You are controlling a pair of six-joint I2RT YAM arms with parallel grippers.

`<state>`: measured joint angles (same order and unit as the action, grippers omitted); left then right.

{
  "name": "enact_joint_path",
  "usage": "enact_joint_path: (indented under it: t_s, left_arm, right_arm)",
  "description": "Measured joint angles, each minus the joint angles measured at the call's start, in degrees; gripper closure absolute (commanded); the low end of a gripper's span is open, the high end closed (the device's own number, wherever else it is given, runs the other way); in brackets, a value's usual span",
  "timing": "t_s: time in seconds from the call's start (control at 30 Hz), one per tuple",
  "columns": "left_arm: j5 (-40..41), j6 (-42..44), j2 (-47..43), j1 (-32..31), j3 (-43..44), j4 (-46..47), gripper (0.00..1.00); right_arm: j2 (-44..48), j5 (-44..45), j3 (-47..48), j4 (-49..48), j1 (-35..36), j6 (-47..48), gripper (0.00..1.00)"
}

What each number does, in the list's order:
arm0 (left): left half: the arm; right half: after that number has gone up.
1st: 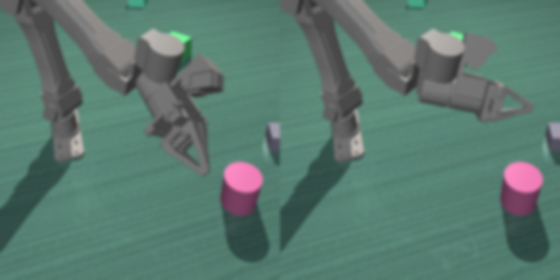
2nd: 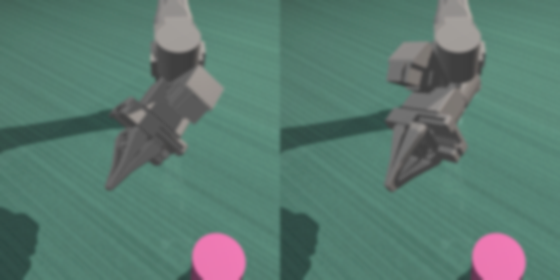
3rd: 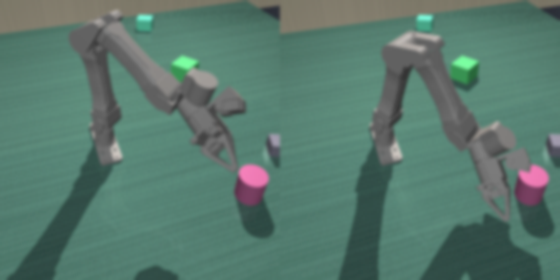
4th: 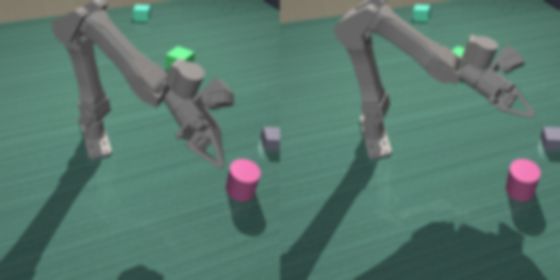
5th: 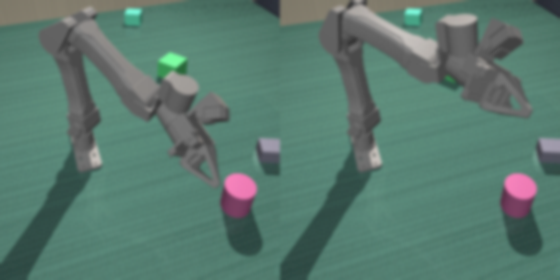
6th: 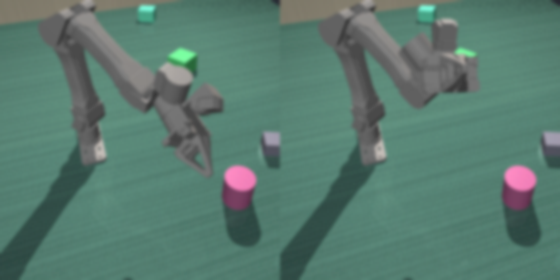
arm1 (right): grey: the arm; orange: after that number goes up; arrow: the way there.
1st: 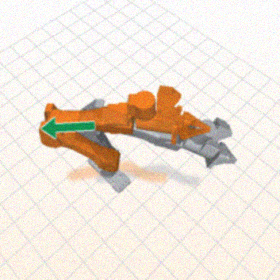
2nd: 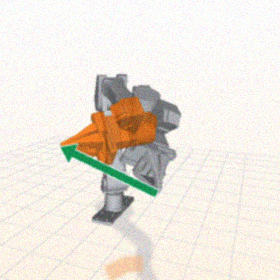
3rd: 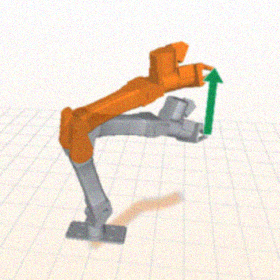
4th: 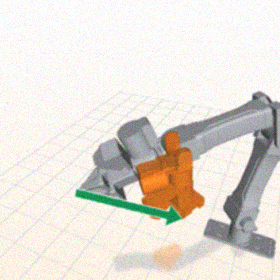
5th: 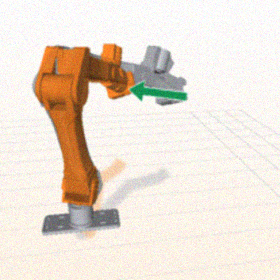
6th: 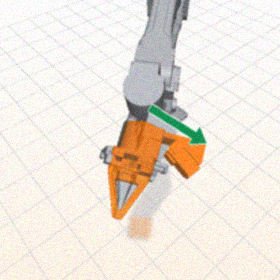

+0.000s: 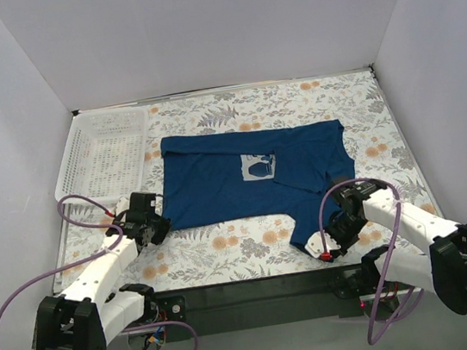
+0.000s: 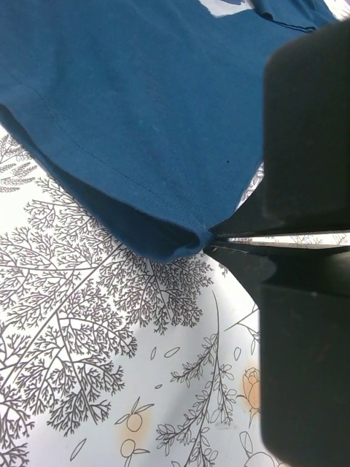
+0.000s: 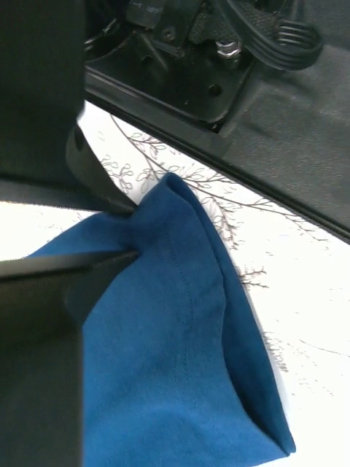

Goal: Fold and stack the t-shirts
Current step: Fold the tshirt

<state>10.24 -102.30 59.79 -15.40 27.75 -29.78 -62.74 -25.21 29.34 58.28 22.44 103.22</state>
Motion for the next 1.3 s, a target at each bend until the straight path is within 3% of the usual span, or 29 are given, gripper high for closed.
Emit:
enact_joint_path:
  t_s: [0.13,0.43,0.67,0.87,1.07,1.3]
  left_arm:
    - [-0.11,0.28,-0.02,0.00,-0.11,-0.13,1.00]
    - [-1.57,2.89,-2.45,0.00,0.24,-0.59,1.00]
    - [-2.51,4.22,-6.19,0.00,3.72,-2.49,1.00]
    - [-1.29,4.79,-5.81,-0.02,7.65,-3.61,1.00]
    - [0.02,5.90,0.96,-0.07,10.67,-2.80,1.00]
    - [1.03,8.02,11.04,-0.04,17.35,-0.50,1.00]
  right_arm:
    - [1.07,-0.35,-0.66,-1.27,2.12,-2.40,0.94]
    - [4.59,-1.66,2.73,-1.62,0.57,-12.24,0.98]
    - [7.13,-8.66,9.88,-1.66,-10.67,-17.90,0.99]
    - [1.77,-16.87,14.84,-0.90,-26.38,-20.31,0.99]
    - [-7.61,-25.22,21.84,-0.20,-37.35,-22.75,0.99]
    - [-16.72,-31.95,27.15,0.35,-42.77,-27.30,0.99]
